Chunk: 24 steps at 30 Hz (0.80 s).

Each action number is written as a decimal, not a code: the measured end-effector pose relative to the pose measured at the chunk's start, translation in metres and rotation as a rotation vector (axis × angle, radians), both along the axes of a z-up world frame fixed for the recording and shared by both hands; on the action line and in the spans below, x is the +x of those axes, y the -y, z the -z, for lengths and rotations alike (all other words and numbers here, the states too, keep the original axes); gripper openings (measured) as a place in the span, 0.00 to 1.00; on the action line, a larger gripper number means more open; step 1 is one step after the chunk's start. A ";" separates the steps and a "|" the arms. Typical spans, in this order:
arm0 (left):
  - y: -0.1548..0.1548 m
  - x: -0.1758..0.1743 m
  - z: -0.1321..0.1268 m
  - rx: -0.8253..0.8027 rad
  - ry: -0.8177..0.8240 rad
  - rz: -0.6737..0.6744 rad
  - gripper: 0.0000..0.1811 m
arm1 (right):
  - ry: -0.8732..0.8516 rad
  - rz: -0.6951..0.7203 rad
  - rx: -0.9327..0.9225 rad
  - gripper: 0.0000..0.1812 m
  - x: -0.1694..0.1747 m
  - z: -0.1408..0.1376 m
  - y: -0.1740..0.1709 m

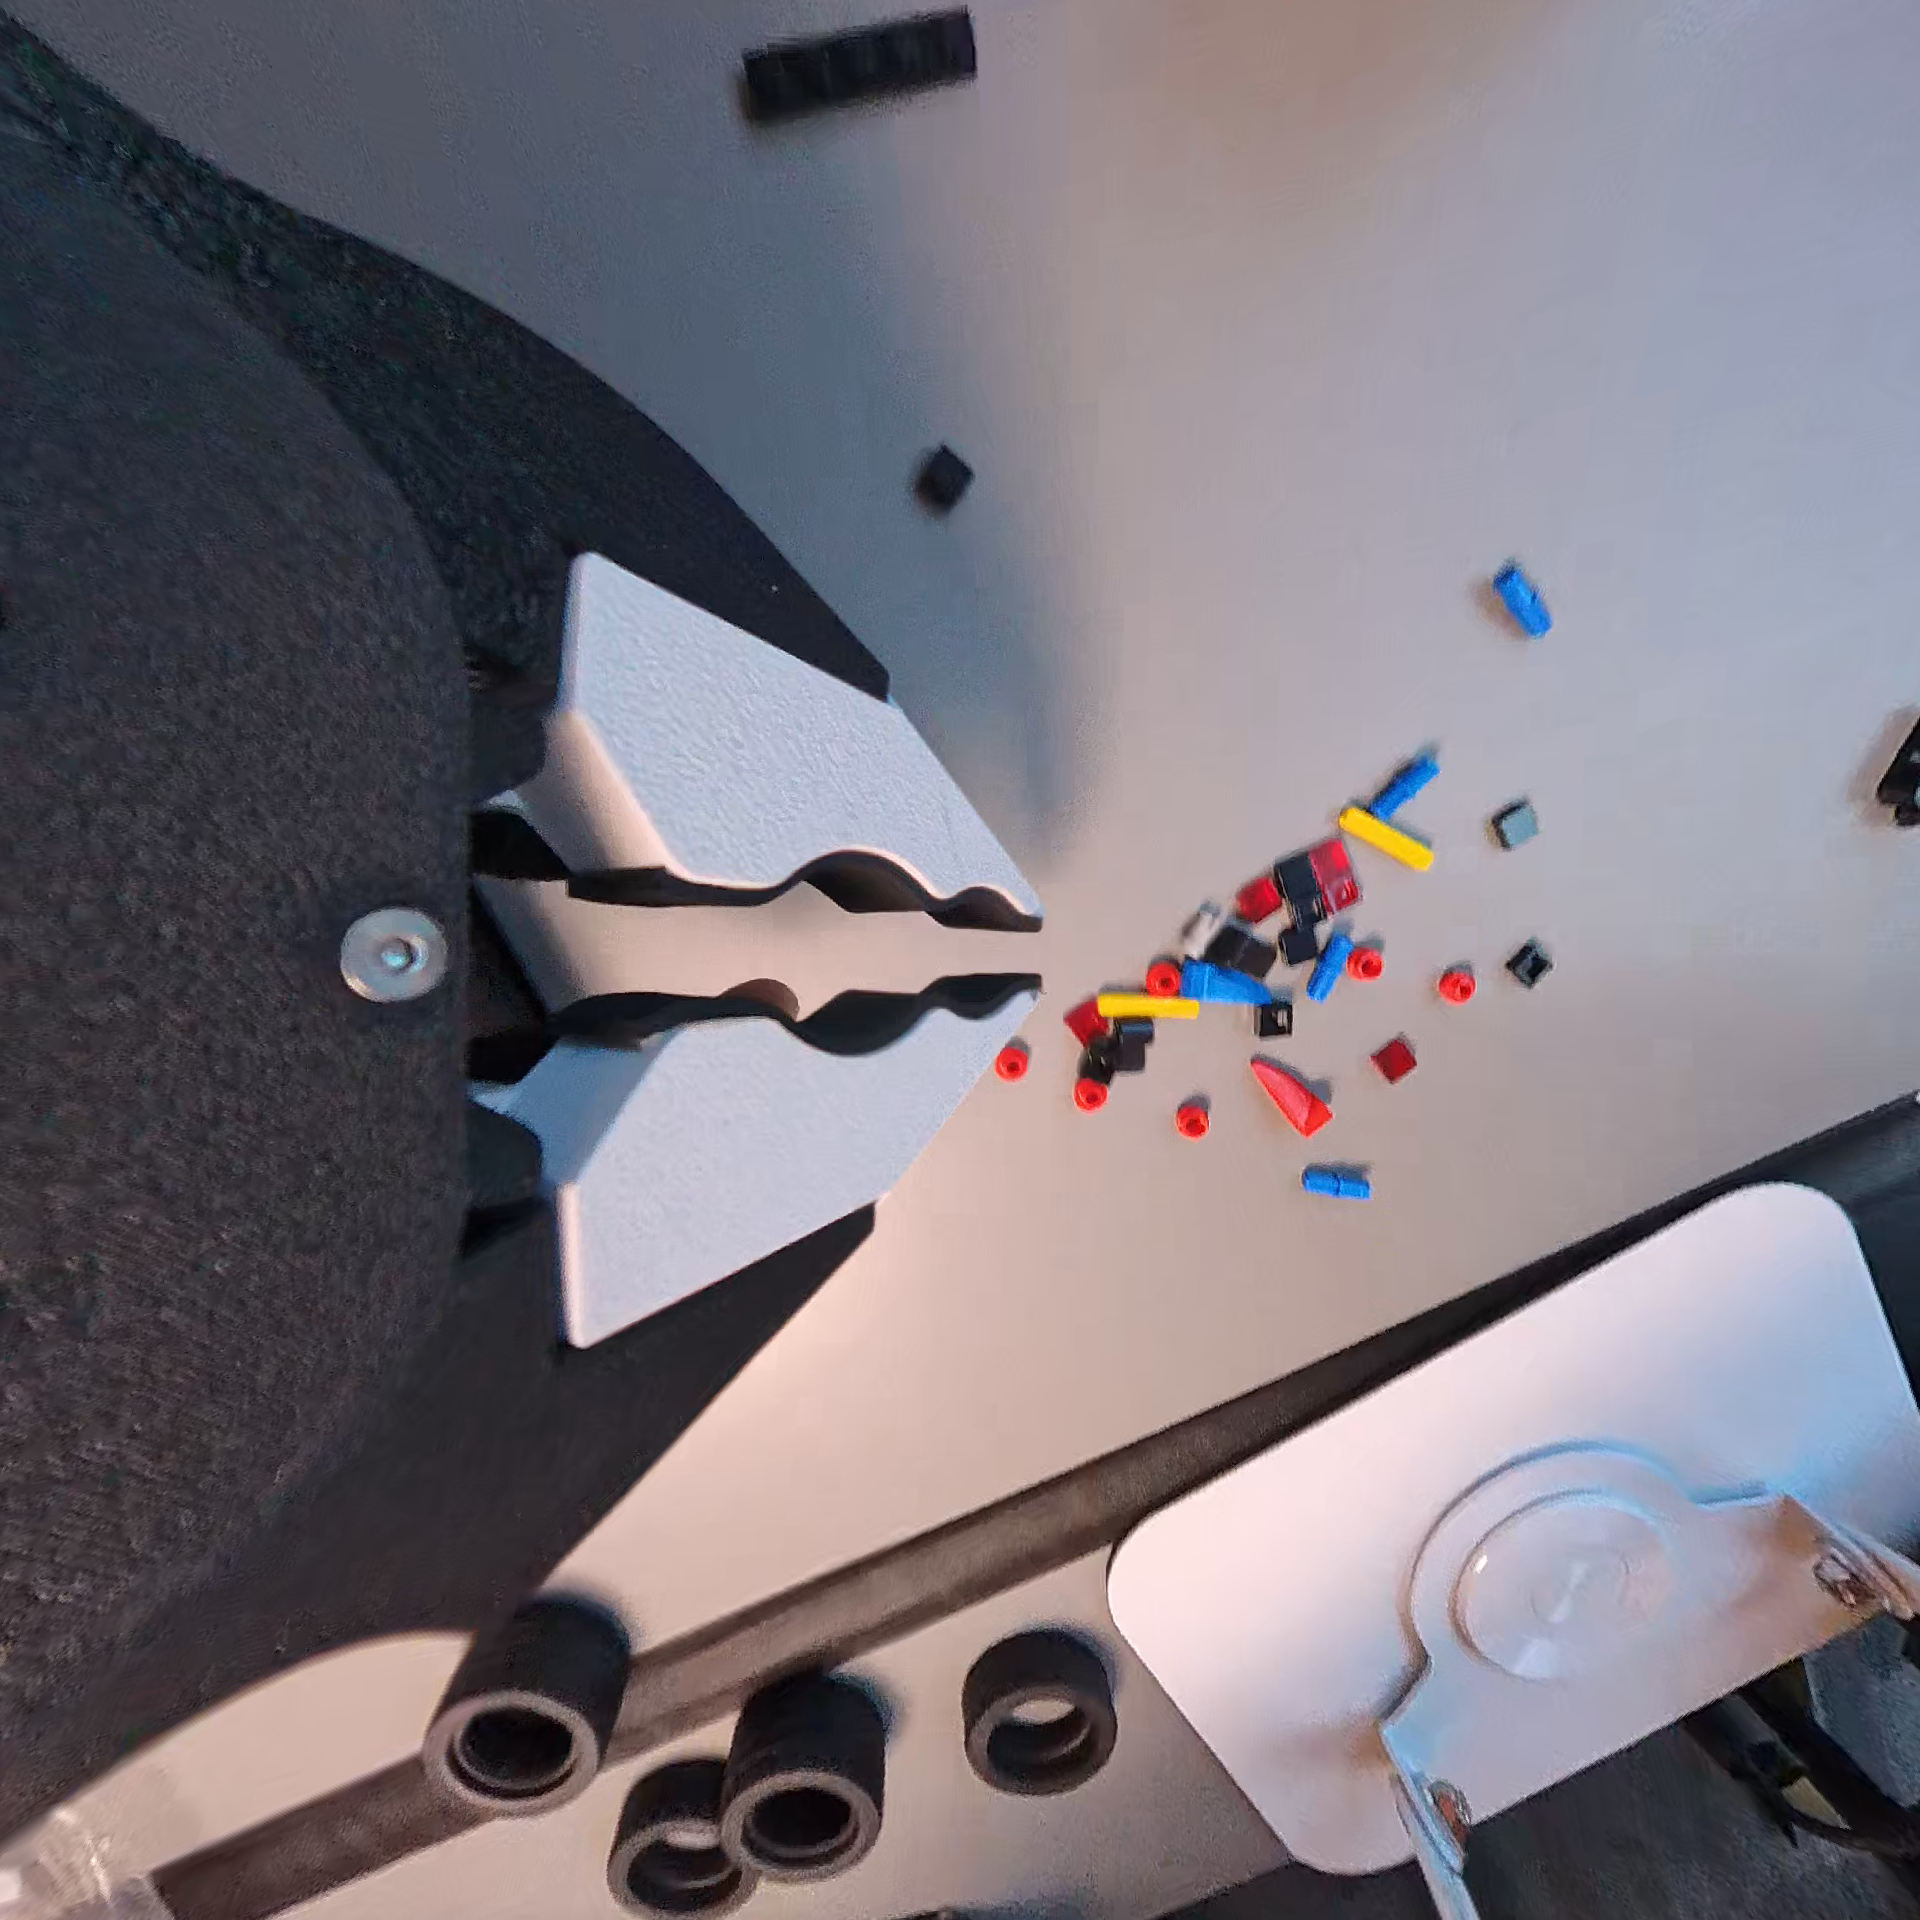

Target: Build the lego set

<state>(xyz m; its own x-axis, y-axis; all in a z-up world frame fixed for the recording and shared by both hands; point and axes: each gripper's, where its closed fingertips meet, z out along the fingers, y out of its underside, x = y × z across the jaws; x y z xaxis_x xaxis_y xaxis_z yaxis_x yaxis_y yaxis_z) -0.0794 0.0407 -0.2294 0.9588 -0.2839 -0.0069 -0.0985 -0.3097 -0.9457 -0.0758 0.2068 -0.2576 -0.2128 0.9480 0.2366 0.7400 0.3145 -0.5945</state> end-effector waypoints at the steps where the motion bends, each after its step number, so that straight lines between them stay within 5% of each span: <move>1: 0.000 0.000 0.000 0.001 0.002 0.000 0.17 | 0.009 0.007 0.013 0.03 -0.007 0.002 -0.009; 12: 0.000 -0.003 -0.002 -0.005 0.062 0.006 0.17 | 0.165 -0.129 -0.030 0.04 -0.027 0.024 -0.025; 24: 0.000 -0.004 -0.002 -0.012 0.101 0.012 0.17 | 0.182 -0.117 -0.033 0.03 -0.030 0.025 -0.031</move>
<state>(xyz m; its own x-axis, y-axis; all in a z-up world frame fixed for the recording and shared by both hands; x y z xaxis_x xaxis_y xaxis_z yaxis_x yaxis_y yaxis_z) -0.0836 0.0407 -0.2274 0.9510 -0.2950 0.0930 -0.0066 -0.3202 -0.9473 -0.1053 0.2379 -0.2825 -0.3585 0.9209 0.1529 0.7958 0.3871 -0.4657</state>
